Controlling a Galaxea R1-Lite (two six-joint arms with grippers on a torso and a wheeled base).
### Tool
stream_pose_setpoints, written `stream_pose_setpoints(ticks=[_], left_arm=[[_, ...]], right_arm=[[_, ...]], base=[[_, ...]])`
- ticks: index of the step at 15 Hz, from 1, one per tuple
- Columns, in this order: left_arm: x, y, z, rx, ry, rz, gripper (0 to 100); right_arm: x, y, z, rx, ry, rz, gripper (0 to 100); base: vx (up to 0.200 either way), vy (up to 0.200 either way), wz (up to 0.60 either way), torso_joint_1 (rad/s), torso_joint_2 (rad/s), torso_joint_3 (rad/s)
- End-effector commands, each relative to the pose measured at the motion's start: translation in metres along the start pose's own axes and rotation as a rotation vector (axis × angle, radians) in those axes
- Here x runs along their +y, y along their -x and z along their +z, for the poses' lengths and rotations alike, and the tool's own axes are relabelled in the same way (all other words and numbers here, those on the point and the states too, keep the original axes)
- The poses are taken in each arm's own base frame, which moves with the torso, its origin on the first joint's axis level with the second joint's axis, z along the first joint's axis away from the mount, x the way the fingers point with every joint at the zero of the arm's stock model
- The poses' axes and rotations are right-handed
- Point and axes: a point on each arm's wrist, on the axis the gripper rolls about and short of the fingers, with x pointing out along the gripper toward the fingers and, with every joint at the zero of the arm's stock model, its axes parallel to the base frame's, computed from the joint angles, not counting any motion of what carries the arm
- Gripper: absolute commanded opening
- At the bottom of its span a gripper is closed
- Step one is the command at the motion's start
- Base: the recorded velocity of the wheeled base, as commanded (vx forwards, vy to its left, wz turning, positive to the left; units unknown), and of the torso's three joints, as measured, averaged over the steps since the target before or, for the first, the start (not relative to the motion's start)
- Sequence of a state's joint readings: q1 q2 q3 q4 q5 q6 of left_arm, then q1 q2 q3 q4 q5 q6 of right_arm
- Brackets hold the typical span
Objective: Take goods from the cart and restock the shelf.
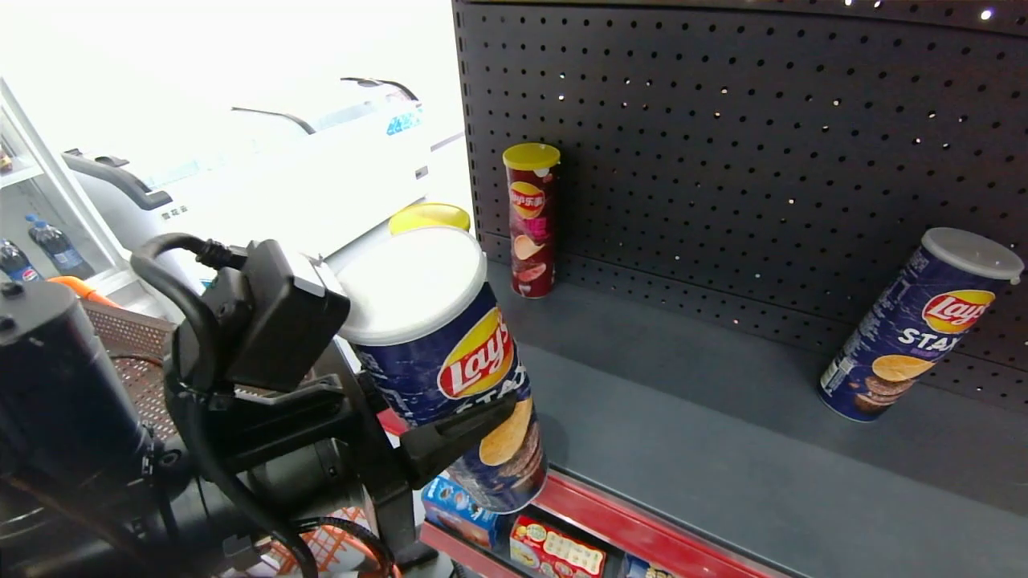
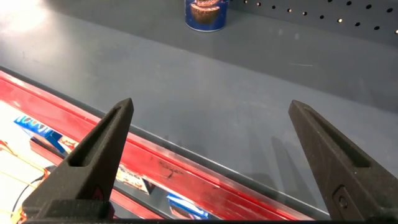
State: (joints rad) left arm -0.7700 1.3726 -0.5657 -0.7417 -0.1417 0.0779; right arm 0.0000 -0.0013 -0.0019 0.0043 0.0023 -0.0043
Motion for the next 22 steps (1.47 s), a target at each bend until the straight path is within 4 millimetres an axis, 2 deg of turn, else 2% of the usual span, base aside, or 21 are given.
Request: stream_pose_setpoints(ticks=[1, 6, 16, 22], left_arm=[[-0.0027, -0.0056, -0.0045, 0.021, 0.002, -0.015, 0], [-0.0069, -0.0102, -0.0075, 0.035, 0.002, -0.036, 0], [-0.0048, -0.0096, -0.0061, 0.03, 0.002, -0.026, 0], [-0.0047, -0.0076, -0.007, 0.031, 0.002, -0.023, 0]], right_arm=[[-0.0001, -0.0001, -0.0001, 0.002, 0.0, 0.001, 100], [0.0, -0.0001, -0.0001, 0.002, 0.0, 0.001, 100], [0.0, 0.0, 0.0003, 0.0, 0.002, 0.001, 100], [0.0, -0.0001, -0.0001, 0.002, 0.0, 0.001, 100]], base=[[0.0, 0.0, 0.0, 0.0, 0.0, 0.0], [0.0, 0.0, 0.0, 0.0, 0.0, 0.0], [0.0, 0.0, -0.6, 0.002, 0.01, 0.001], [0.0, 0.0, 0.0, 0.0, 0.0, 0.0]])
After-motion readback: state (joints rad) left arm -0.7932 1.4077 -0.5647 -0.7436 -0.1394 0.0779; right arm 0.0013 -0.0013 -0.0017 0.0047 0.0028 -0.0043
